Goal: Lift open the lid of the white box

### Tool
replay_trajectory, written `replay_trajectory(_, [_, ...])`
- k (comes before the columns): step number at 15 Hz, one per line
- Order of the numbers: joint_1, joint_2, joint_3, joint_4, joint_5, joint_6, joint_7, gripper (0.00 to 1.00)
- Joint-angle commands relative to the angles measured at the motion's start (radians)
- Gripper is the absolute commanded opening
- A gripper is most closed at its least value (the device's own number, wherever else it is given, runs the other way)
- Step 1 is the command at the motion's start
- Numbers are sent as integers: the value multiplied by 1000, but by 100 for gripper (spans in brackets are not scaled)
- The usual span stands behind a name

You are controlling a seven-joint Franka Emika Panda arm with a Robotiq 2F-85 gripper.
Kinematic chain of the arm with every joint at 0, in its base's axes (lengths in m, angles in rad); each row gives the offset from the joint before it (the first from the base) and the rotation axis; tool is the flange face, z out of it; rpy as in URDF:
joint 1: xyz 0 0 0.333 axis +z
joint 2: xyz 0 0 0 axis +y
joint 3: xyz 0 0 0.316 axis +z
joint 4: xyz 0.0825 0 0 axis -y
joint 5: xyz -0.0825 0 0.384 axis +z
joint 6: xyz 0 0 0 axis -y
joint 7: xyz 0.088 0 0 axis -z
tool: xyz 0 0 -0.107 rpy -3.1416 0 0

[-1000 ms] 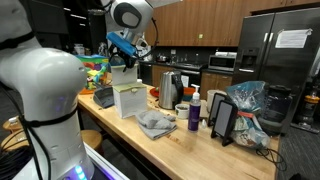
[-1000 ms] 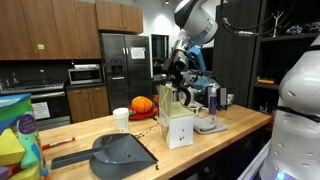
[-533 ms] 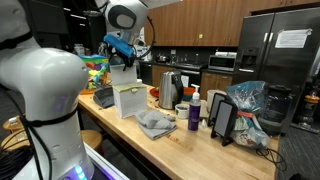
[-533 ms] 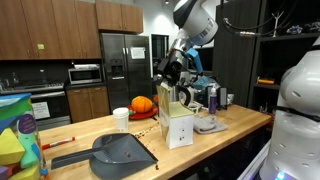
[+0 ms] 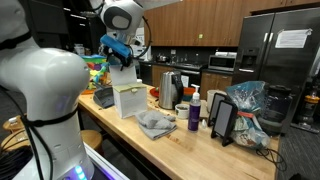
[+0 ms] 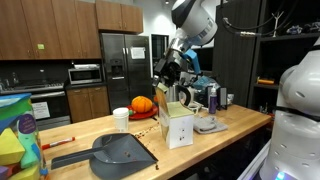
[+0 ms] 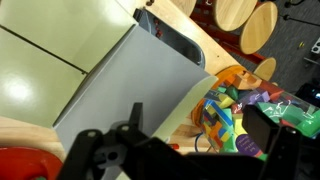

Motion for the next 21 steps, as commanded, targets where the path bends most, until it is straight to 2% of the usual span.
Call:
replay_trajectory(1, [22,-20,8,-28,27,38,-18,100])
replay_trajectory(14, [79,42,38,-13,25,133,-15,100])
replay_trajectory(21, [79,115,33,8,27,143,-23,100])
